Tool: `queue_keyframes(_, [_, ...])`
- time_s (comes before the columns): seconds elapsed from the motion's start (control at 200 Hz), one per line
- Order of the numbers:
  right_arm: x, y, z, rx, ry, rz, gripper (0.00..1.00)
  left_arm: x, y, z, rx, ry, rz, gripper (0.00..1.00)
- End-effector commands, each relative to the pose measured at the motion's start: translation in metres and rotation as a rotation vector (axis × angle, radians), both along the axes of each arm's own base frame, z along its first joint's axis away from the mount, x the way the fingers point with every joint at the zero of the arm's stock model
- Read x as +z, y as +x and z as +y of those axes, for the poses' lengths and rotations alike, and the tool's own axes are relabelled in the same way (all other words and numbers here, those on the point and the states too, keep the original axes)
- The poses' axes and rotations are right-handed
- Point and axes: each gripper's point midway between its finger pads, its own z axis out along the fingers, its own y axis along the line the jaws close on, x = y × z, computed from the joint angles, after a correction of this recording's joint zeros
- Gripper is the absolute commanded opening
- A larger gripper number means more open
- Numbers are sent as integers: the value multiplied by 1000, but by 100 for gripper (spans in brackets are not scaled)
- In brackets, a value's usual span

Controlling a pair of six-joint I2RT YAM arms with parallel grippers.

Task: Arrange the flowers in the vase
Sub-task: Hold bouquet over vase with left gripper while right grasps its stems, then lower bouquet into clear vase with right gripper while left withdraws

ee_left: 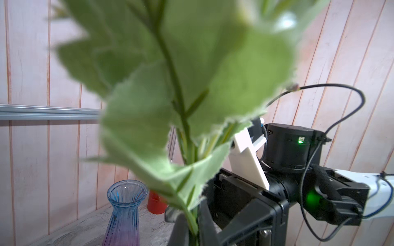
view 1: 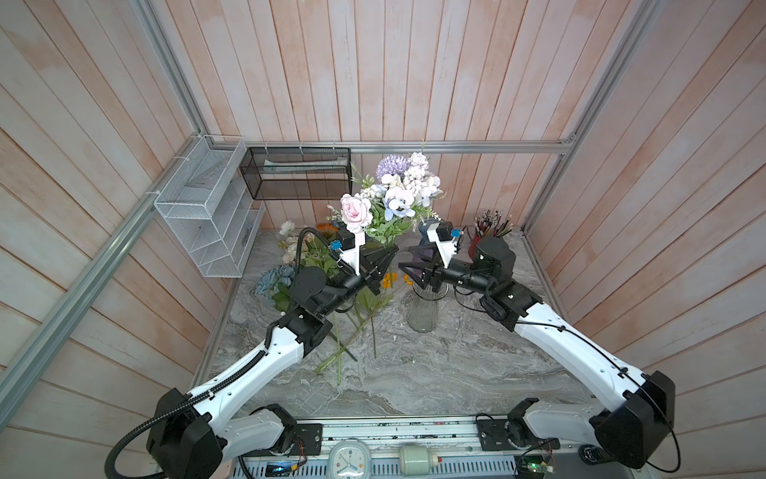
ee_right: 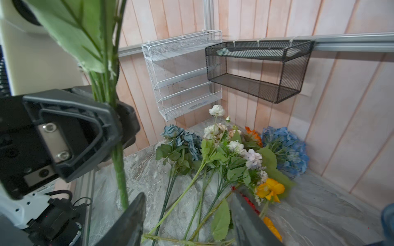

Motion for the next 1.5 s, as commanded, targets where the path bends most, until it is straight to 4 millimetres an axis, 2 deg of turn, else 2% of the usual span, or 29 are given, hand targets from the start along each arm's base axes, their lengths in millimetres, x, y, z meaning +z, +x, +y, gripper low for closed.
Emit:
queue_keyframes(0.0, [8, -20, 10, 121, 48, 22, 62, 15, -7, 0, -29, -29, -60, 0])
queue_keyframes(0.31, [0, -26, 25, 206, 85, 89, 55, 9, -5, -6, -49, -21, -68, 0])
queue_keyframes(0.4, [-1, -26, 31, 222, 84, 89, 43, 5, -4, -9, -68, -31, -52, 0])
queue_keyframes(0.525, [1, -23, 34, 224, 77, 80, 18, -2, 0, -12, -80, -31, -23, 0])
queue_keyframes(0.615, [2, -23, 32, 211, 76, 67, 9, -4, 0, -13, -78, -27, -14, 0])
queue_keyframes(0.665, [2, -23, 31, 202, 74, 61, 0, -4, 1, -12, -74, -26, -11, 0])
queue_keyframes(0.74, [1, -22, 29, 183, 70, 52, 0, -6, 2, -14, -81, -23, -3, 0])
queue_keyframes(0.765, [1, -20, 27, 170, 69, 50, 0, -5, 1, -15, -87, -22, -2, 11])
queue_keyframes(0.87, [-2, -8, 18, 79, 66, 49, 0, -10, 1, -18, -114, -24, 31, 93])
queue_keyframes(0.885, [-2, -5, 16, 65, 66, 49, 0, -12, 1, -18, -115, -23, 40, 99])
queue_keyframes(0.97, [-4, 10, 0, -20, 71, 61, 0, -25, 2, -18, -109, -6, 82, 100])
queue_keyframes(1.07, [-12, 28, -23, -134, 60, 64, 0, -53, 6, -11, -54, 43, 149, 100])
queue_keyframes(1.17, [-33, 43, -46, -274, -1, 45, 0, -85, 11, 4, 34, 85, 230, 100])
queue_keyframes(1.3, [-65, 53, -65, -400, -71, 51, 0, -121, 19, 35, 202, 91, 331, 100])
queue_keyframes(1.415, [-89, 52, -69, -420, -85, 71, 0, -149, 30, 68, 338, 56, 427, 100])
queue_keyframes(1.495, [-103, 50, -72, -433, -97, 65, 0, -161, 34, 83, 380, 22, 468, 100])
